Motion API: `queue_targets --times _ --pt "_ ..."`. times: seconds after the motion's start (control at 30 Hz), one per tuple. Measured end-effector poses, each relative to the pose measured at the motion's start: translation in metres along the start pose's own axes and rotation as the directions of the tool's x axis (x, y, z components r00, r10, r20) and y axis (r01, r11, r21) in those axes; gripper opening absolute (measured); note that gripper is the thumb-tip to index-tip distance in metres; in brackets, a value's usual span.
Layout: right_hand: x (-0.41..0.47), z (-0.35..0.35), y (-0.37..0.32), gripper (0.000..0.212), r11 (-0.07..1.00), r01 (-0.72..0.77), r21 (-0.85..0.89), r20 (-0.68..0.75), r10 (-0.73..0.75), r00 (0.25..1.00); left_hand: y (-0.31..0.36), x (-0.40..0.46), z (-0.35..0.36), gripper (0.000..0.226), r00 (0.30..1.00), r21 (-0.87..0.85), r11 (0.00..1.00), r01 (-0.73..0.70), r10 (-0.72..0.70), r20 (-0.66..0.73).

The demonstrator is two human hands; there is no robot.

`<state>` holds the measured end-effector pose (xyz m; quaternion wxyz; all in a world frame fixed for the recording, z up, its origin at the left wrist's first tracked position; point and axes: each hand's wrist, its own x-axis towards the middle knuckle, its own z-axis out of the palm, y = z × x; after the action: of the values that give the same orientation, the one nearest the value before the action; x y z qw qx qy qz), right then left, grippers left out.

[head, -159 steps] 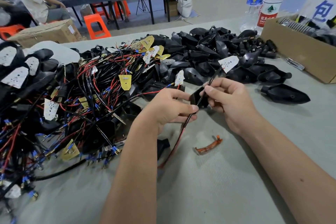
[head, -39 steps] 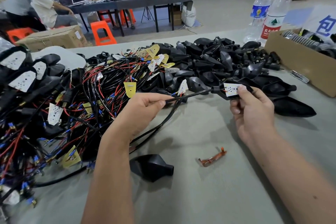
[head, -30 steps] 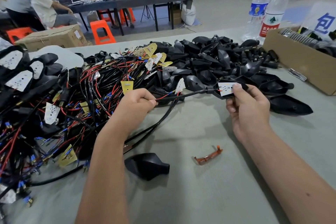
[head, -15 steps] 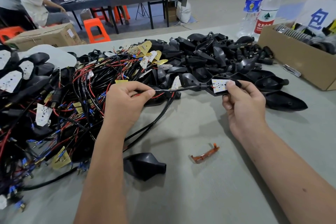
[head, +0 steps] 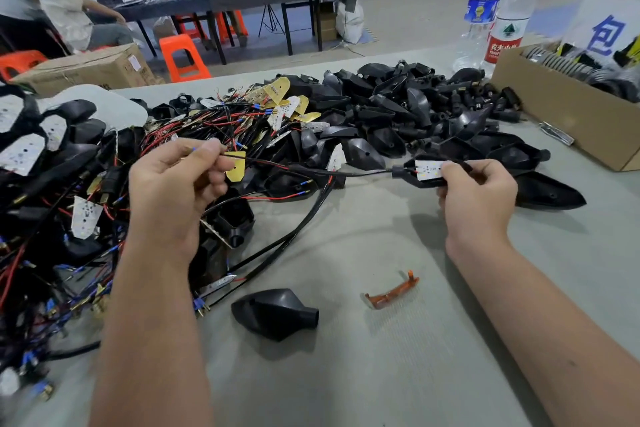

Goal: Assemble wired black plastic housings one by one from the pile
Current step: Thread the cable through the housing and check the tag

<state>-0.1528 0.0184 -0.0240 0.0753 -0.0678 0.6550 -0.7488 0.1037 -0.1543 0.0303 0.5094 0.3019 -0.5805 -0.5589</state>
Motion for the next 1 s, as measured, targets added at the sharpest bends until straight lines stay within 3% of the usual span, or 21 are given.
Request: queue_targets --times 0.07,0.17,0.27,0.33,0.4,0.53,0.6,0.7,0.77,0.83,0.93,1.0 --pt "-0.005 -0.001 -0.001 0.014 0.981 0.078 -0.177 -0.057 -0.089 0.994 0.000 -0.004 0.014 0.012 0.999 -0.048 0.998 -0.041 0.042 0.017" --pt "-0.010 -0.007 -0.006 0.021 0.941 0.139 -0.308 -0.075 -0.169 0.983 -0.004 -0.006 0.029 0.007 0.993 -0.101 0.988 -0.117 0.116 -0.017" --pt "-0.009 -0.012 -0.009 0.025 0.848 0.210 -0.487 0.036 -0.221 0.975 -0.009 -0.001 0.034 0.007 0.979 -0.119 0.982 -0.149 0.129 -0.159" --pt "-0.008 -0.013 -0.014 0.028 0.714 0.280 -0.642 0.215 -0.183 0.959 -0.013 0.001 0.040 0.005 0.968 -0.123 0.981 -0.147 0.117 -0.224" --pt "-0.007 -0.015 -0.021 0.032 0.576 0.335 -0.745 0.345 -0.096 0.934 -0.018 -0.001 0.057 0.005 0.975 -0.104 0.985 -0.140 0.118 -0.190" --pt "0.001 -0.024 -0.042 0.055 0.336 0.380 -0.862 0.441 0.126 0.889 -0.026 -0.013 0.098 0.016 0.969 0.029 0.969 -0.245 0.246 -0.020" --pt "0.008 -0.031 -0.053 0.067 0.256 0.390 -0.885 0.437 0.164 0.884 -0.031 -0.017 0.113 0.014 0.958 0.101 0.953 -0.284 0.280 0.057" --pt "0.026 -0.033 -0.068 0.067 0.311 0.395 -0.864 0.404 -0.038 0.914 -0.038 -0.022 0.131 0.011 0.960 0.114 0.959 -0.258 0.241 0.143" --pt "0.050 -0.029 -0.074 0.050 0.379 0.404 -0.833 0.328 -0.251 0.911 -0.043 -0.026 0.141 0.014 0.969 0.098 0.980 -0.174 0.153 0.195" --pt "0.082 -0.024 -0.074 0.030 0.362 0.386 -0.849 0.269 -0.332 0.904 -0.049 -0.031 0.149 0.015 0.972 0.113 0.988 -0.107 0.079 0.223" --pt "0.131 -0.021 -0.065 0.021 0.227 0.330 -0.916 0.292 -0.184 0.939 -0.053 -0.034 0.152 0.013 0.980 0.161 0.986 -0.052 0.020 0.196" --pt "0.150 -0.019 -0.060 0.023 0.227 0.345 -0.911 0.345 -0.040 0.938 -0.054 -0.033 0.149 0.012 0.988 0.211 0.975 -0.066 0.034 0.153"
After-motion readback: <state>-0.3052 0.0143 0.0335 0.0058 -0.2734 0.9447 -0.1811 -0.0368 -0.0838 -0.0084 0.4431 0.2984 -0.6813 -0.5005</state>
